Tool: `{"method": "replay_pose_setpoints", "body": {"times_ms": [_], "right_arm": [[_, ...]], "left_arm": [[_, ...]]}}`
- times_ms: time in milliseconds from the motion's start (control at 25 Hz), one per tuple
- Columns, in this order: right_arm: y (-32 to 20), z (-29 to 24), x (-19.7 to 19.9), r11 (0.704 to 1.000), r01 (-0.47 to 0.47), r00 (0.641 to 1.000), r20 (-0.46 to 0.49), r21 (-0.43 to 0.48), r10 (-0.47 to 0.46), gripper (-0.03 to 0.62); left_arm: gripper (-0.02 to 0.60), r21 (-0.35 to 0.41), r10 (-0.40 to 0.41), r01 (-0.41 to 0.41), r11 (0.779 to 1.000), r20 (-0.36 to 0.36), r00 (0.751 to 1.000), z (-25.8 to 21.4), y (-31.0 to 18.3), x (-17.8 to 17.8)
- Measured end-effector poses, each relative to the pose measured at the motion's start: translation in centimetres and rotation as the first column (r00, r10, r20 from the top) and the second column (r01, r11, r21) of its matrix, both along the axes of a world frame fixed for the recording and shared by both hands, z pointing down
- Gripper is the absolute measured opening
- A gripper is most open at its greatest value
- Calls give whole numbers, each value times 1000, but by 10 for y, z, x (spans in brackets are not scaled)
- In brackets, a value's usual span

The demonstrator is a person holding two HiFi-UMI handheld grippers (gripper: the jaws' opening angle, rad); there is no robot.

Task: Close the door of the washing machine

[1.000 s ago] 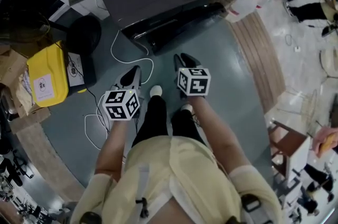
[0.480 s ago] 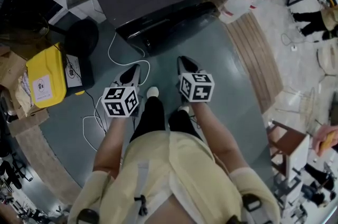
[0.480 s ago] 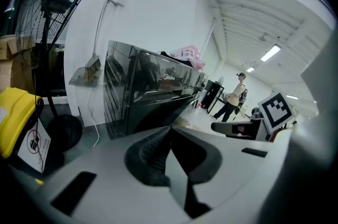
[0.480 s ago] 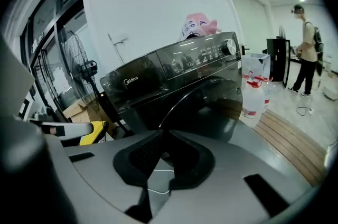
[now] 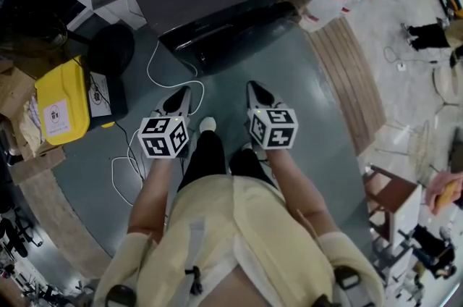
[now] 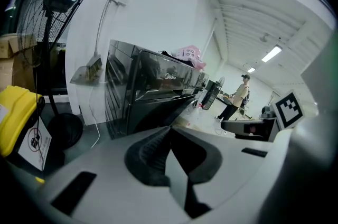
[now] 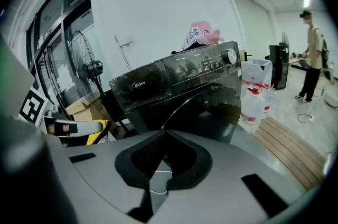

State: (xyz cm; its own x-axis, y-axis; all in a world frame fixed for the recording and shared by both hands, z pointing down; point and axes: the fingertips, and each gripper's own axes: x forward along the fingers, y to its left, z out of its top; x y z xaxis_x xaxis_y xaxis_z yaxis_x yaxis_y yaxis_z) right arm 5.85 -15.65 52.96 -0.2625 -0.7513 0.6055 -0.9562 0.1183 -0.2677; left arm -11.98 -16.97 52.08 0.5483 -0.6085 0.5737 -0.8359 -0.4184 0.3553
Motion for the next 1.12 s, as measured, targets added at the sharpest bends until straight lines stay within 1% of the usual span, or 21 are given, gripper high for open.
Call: {"method": "replay_pose_setpoints", "body": {"times_ms": [200, 400, 600, 760, 960, 1120], "right_arm": [[4, -9, 6, 999, 6, 1000, -21, 34, -5, 6], [13, -14, 16, 999, -10, 999, -33, 44, 11, 5], [17, -10, 24, 999, -42, 999, -5, 32, 42, 5], [19, -12, 27, 998, -66, 998, 20, 18, 65, 5], [21, -13, 29, 997, -74, 997, 18, 11, 74, 5], [24, -13, 30, 996, -88, 996, 27, -5, 88, 5]], "left_arm": [[3, -5, 6, -6, 1000, 1, 1000, 1, 1, 1], [3, -13, 8, -8, 1000, 0, 1000, 3, 1, 1], [3, -16, 15, -16, 1000, -6, 1000, 5, 0, 5], [3, -8, 27, -27, 1000, -23, 999, 1, -1, 10], [3, -10, 27, -27, 1000, -43, 999, 2, -3, 11], [3, -27, 21, -24, 999, -100, 995, -3, -3, 13]]}}
